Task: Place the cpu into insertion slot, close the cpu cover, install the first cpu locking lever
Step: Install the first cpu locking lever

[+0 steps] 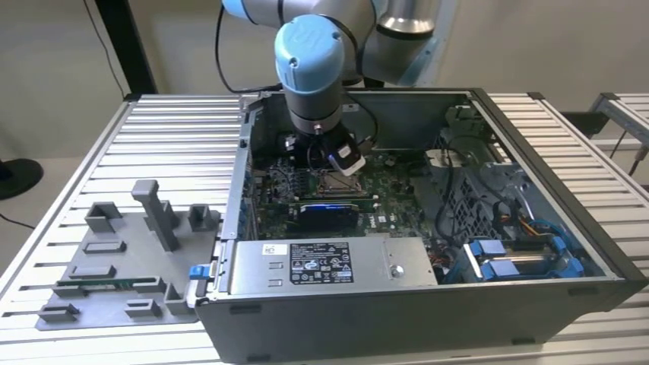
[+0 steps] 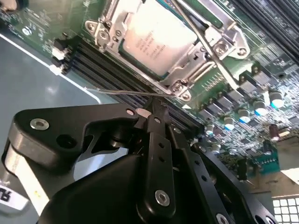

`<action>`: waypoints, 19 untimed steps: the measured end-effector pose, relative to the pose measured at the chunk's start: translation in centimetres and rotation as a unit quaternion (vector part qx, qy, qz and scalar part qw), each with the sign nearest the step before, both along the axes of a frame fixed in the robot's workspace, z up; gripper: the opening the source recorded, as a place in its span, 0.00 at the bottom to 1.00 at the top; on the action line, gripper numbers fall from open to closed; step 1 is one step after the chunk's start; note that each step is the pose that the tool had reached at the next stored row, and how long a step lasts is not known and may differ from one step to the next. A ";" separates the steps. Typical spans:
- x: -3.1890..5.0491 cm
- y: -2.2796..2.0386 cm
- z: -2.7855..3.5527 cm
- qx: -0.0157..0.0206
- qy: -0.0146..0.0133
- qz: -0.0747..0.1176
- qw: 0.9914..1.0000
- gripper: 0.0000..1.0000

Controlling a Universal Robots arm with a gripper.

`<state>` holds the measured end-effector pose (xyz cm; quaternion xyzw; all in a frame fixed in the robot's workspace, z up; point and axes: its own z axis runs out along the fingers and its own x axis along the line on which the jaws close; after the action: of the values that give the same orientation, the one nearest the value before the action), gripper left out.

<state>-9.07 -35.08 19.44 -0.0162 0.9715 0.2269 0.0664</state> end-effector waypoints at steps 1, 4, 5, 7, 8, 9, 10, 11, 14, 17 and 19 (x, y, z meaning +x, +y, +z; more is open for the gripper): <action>-0.13 0.00 0.00 0.000 0.000 0.000 1.000 0.00; -0.61 -0.02 0.00 0.000 -0.002 0.000 1.000 0.00; -0.71 -0.04 0.00 0.000 -0.002 0.000 1.000 0.00; -0.91 -0.07 0.00 0.000 -0.003 0.000 1.000 0.00; -1.07 -0.09 0.00 0.000 -0.003 0.000 1.000 0.00; -1.18 -0.11 0.00 0.000 -0.004 0.000 1.000 0.00; -1.19 -0.19 0.00 0.000 -0.004 0.000 1.000 0.00; -1.19 -0.28 0.00 0.000 -0.004 0.000 1.000 0.00; -1.19 -0.51 -0.01 0.000 -0.004 0.000 1.000 0.00; -1.19 -0.52 -0.08 0.000 -0.004 0.000 1.000 0.00; -1.18 -0.52 -0.15 0.000 -0.004 0.000 1.000 0.00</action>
<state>-10.25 -35.59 19.29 -0.0175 0.9712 0.2271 0.0700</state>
